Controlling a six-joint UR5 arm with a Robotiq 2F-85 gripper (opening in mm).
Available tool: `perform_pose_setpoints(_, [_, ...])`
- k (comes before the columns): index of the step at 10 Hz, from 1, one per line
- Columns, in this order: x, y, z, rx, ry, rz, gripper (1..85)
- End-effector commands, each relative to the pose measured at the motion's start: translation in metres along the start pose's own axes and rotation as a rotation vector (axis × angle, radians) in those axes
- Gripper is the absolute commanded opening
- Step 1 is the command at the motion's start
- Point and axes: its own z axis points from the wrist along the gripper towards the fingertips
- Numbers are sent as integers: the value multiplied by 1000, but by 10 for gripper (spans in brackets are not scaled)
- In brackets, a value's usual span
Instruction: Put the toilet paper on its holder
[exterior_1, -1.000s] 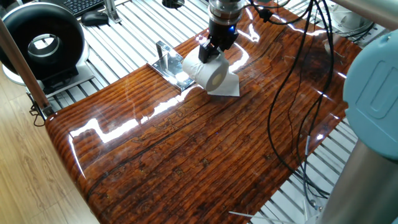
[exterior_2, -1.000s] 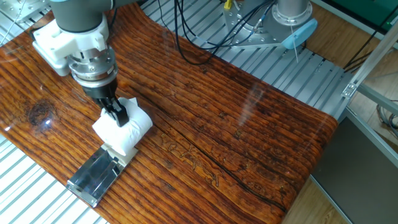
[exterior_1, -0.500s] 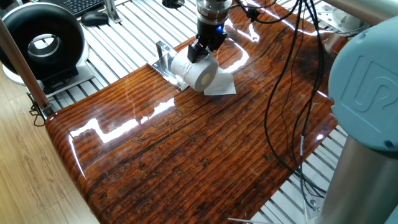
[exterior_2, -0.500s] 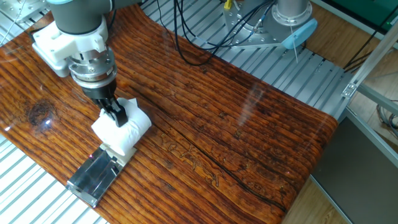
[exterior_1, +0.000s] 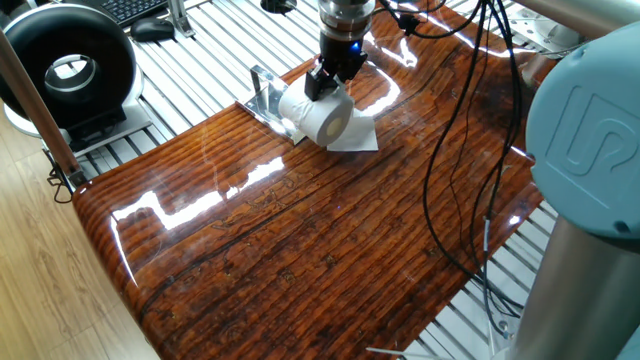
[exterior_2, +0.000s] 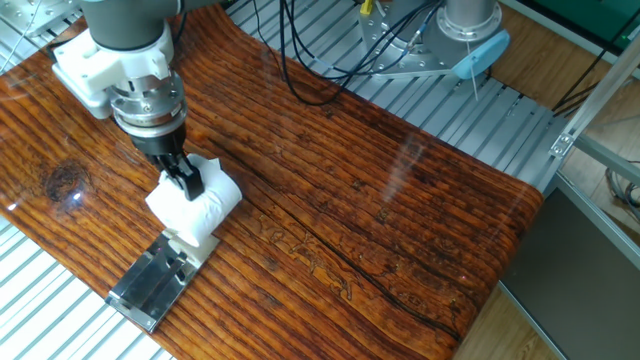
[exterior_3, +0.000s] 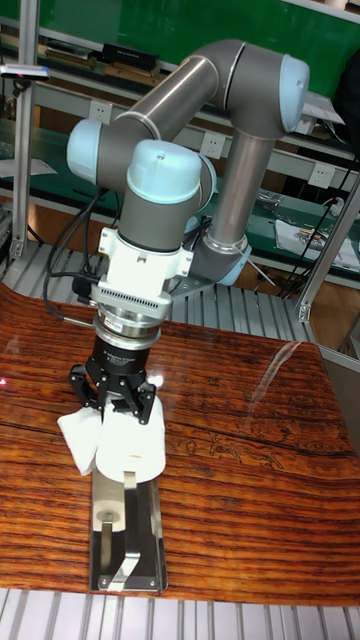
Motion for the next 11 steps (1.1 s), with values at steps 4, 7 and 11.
perform_pose_setpoints(4, [-14,6,11,-15,-6,-7,10])
perform_pose_setpoints(7, [-26,8,9,-6,2,-19,10])
perform_pose_setpoints(11, [-48,4,15,8,9,-51,10])
